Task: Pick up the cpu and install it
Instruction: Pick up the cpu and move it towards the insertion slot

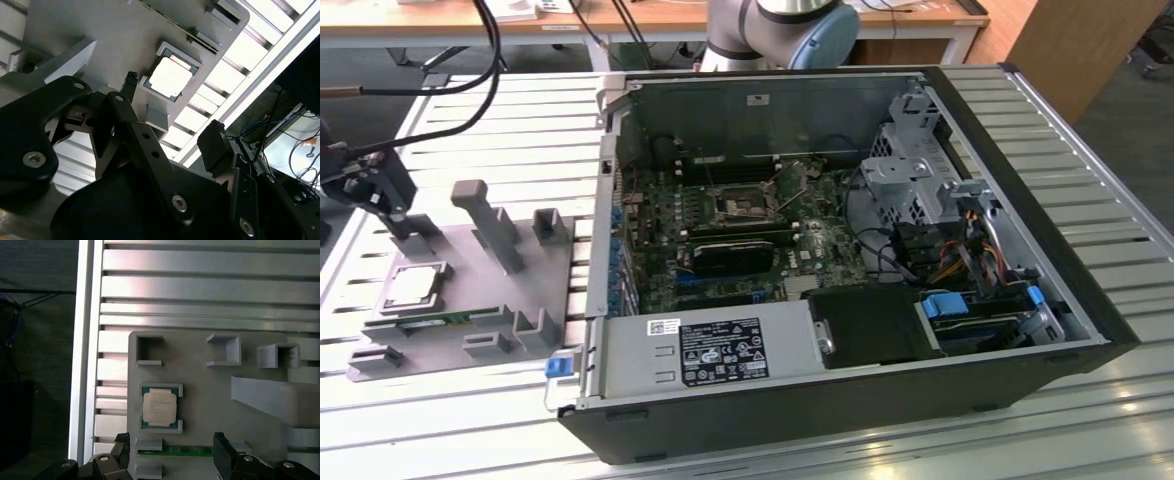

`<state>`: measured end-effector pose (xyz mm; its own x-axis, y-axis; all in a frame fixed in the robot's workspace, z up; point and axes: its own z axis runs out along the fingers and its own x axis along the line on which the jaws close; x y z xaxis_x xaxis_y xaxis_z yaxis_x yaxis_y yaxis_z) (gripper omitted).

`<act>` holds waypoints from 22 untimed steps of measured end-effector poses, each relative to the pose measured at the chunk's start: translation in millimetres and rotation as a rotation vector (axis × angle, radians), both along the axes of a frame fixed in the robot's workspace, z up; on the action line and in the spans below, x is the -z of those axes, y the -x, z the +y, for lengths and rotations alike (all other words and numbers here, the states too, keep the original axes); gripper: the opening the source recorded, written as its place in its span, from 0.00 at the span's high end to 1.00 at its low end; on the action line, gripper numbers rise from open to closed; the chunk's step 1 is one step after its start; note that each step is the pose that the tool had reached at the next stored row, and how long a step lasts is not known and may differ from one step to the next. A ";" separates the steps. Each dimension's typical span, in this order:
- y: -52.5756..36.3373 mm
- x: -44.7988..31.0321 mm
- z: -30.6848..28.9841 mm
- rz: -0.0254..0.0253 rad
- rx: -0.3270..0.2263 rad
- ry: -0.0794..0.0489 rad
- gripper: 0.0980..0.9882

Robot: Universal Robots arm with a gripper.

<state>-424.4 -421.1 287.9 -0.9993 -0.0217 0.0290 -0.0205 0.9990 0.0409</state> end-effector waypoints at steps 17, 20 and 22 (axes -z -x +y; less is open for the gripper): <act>2.0 15.1 0.0 0.0002 -0.002 0.000 0.26; 2.7 16.5 0.0 0.0001 -0.002 0.000 0.26; 3.1 17.1 0.0 0.0000 -0.002 0.000 0.26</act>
<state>-427.5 -421.1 270.8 -0.9993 -0.0240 0.0290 -0.0228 0.9989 0.0409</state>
